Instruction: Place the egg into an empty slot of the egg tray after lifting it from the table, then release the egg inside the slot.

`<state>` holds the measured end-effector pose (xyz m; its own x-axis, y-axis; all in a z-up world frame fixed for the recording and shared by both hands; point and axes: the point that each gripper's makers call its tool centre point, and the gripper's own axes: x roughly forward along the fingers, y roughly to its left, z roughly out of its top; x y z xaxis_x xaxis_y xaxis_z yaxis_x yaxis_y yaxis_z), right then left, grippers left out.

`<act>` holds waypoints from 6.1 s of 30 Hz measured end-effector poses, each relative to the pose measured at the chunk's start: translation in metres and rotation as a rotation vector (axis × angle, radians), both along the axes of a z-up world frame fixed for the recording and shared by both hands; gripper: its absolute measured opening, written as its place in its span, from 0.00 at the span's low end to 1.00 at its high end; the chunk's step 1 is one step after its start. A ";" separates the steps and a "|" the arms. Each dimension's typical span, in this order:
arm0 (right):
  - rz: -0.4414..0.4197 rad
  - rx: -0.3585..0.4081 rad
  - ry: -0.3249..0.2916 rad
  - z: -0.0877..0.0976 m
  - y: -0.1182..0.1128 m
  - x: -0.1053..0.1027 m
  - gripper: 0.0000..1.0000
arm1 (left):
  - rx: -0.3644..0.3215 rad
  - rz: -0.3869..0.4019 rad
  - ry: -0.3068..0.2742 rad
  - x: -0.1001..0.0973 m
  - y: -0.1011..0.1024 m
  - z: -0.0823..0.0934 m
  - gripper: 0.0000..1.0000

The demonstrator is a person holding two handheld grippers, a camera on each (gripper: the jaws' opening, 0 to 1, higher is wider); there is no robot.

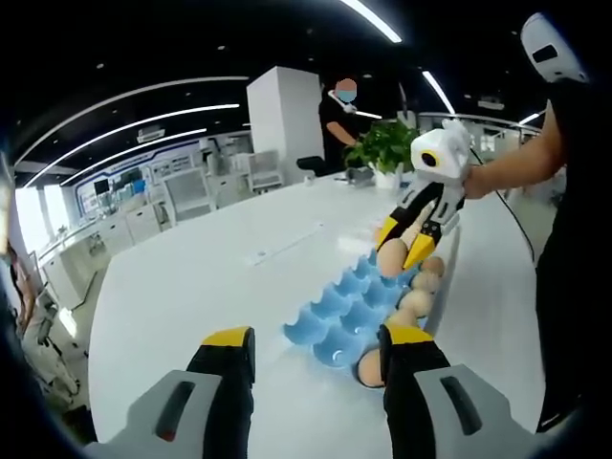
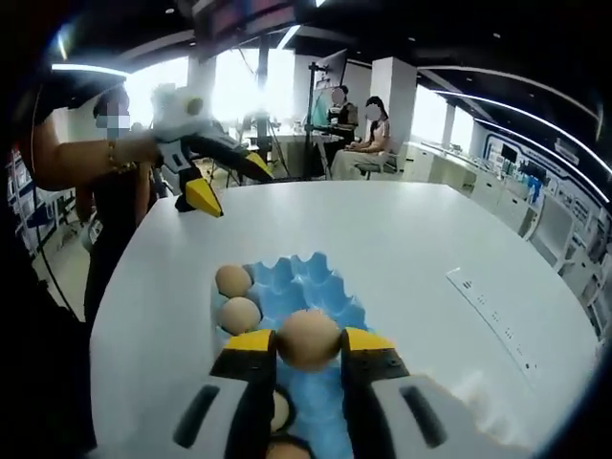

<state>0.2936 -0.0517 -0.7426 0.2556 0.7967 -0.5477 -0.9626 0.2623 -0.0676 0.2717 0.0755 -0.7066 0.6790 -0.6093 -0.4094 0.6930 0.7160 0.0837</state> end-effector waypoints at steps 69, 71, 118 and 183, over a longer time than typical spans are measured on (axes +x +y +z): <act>0.156 -0.020 0.010 -0.045 0.102 -0.005 0.27 | -0.009 0.020 0.006 -0.002 0.009 -0.004 0.52; 0.157 -0.018 0.015 -0.044 0.100 -0.006 0.28 | -0.008 0.019 0.004 -0.002 0.009 -0.004 0.52; -0.025 0.098 0.022 -0.017 -0.007 0.004 0.28 | -0.003 0.002 -0.002 0.002 0.000 0.001 0.52; -0.349 -0.138 0.034 -0.048 -0.197 0.040 0.29 | 0.000 0.003 -0.007 0.003 0.001 0.003 0.50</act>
